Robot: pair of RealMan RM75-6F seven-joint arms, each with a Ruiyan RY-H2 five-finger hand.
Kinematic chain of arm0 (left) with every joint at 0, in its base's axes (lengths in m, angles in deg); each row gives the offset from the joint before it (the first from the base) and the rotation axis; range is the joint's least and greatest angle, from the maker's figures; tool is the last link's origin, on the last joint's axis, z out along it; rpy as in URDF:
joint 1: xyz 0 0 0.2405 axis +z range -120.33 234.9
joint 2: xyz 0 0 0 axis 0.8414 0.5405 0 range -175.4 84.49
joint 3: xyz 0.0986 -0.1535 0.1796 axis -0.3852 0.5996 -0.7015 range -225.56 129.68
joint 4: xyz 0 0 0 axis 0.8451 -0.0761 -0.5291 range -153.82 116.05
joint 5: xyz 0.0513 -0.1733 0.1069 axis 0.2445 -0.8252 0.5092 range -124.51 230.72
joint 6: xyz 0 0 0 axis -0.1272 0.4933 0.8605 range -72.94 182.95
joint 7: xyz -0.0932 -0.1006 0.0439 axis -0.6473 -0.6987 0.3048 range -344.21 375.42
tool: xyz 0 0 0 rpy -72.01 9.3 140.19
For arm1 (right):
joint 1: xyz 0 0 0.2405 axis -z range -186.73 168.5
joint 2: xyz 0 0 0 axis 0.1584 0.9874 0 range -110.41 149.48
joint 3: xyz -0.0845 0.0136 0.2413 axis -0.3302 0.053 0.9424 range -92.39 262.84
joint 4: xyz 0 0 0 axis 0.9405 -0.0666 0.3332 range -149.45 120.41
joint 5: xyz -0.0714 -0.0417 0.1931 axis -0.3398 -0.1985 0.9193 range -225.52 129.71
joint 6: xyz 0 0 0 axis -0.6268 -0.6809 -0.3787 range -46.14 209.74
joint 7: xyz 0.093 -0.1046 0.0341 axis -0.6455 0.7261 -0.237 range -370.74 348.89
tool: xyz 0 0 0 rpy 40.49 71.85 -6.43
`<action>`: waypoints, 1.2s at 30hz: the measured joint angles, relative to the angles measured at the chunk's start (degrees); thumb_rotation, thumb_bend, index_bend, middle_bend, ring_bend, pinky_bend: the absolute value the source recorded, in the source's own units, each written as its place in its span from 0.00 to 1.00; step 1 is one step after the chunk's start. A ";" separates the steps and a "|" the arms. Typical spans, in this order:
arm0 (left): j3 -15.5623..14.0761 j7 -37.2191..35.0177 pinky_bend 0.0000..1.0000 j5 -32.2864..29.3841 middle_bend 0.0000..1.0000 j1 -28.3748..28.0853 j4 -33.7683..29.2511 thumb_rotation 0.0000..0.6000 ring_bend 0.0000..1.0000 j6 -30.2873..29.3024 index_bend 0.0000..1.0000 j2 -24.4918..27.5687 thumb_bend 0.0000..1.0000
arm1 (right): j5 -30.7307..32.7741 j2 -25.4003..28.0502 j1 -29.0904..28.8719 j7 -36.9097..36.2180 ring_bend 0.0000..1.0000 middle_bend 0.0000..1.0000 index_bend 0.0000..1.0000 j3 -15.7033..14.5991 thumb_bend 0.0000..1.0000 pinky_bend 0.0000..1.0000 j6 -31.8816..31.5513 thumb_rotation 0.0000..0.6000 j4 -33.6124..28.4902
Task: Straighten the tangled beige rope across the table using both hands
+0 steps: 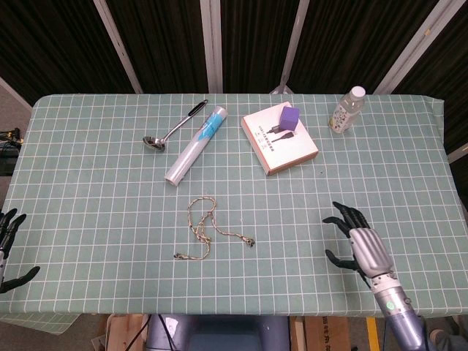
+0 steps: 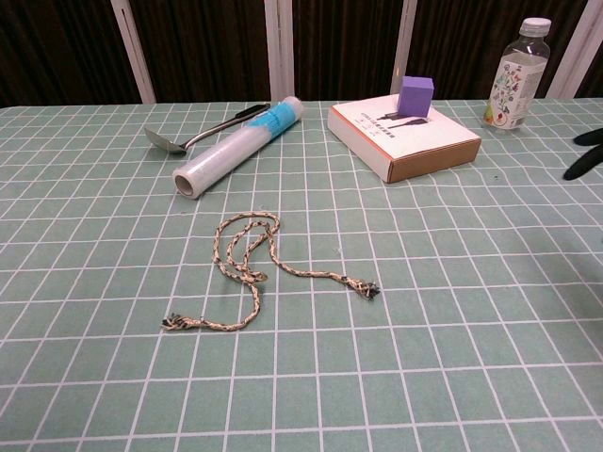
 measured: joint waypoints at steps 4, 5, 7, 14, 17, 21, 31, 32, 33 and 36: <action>0.11 -0.20 0.00 -0.22 0.00 0.01 -0.03 1.00 0.00 -0.01 0.01 0.01 0.04 | 1.68 -4.47 -2.17 3.29 0.00 0.10 0.38 0.65 0.34 0.00 2.22 1.00 -0.63; 0.14 -0.37 0.00 -0.30 0.00 0.00 -0.04 1.00 0.00 0.01 0.01 0.04 0.04 | 2.16 -5.59 -2.65 4.21 0.00 0.11 0.39 0.77 0.34 0.00 2.64 1.00 -0.66; 0.18 -0.54 0.00 -0.38 0.00 -0.05 -0.01 1.00 0.00 0.11 0.01 0.09 0.04 | 3.44 -8.27 -3.77 6.34 0.00 0.12 0.42 1.10 0.34 0.00 3.54 1.00 -0.61; 0.22 -1.13 0.00 -0.48 0.00 -0.31 0.08 1.00 0.00 0.58 0.01 0.21 0.04 | 8.84 -16.98 -7.42 13.34 0.00 0.13 0.45 2.68 0.34 0.00 5.40 1.00 1.19; 0.18 -1.28 0.00 -0.59 0.00 -0.43 0.03 1.00 0.00 0.91 0.01 0.31 0.04 | 10.95 -20.06 -8.82 16.00 0.00 0.13 0.45 3.28 0.34 0.00 5.70 1.00 2.45; 0.17 -1.73 0.00 -0.54 0.00 -0.51 -0.03 1.00 0.00 0.97 0.01 0.43 0.04 | 13.46 -23.90 -10.32 18.73 0.00 0.13 0.45 4.09 0.34 0.00 5.62 1.00 4.74; 0.05 -2.53 0.00 -0.68 0.00 -0.77 -0.01 1.00 0.00 1.59 0.01 0.65 0.05 | 18.48 -31.63 -12.98 23.07 0.00 0.13 0.48 5.17 0.34 0.00 4.71 1.00 11.15; 0.03 -2.58 0.00 -0.69 0.00 -0.81 -0.03 1.00 0.00 1.66 0.01 0.67 0.05 | 18.69 -32.11 -13.15 23.20 0.00 0.13 0.48 5.26 0.34 0.00 4.63 1.00 11.61; 0.03 -2.62 0.00 -0.71 0.00 -0.83 -0.03 1.00 0.00 1.69 0.01 0.68 0.05 | 18.95 -32.70 -13.38 23.33 0.00 0.13 0.48 5.37 0.34 0.00 4.53 1.00 12.19; 0.05 -2.73 0.00 -0.74 0.00 -0.89 0.02 1.00 0.00 1.75 0.01 0.68 0.05 | 19.41 -33.69 -13.87 23.56 0.00 0.13 0.48 5.65 0.34 0.00 4.30 1.00 13.21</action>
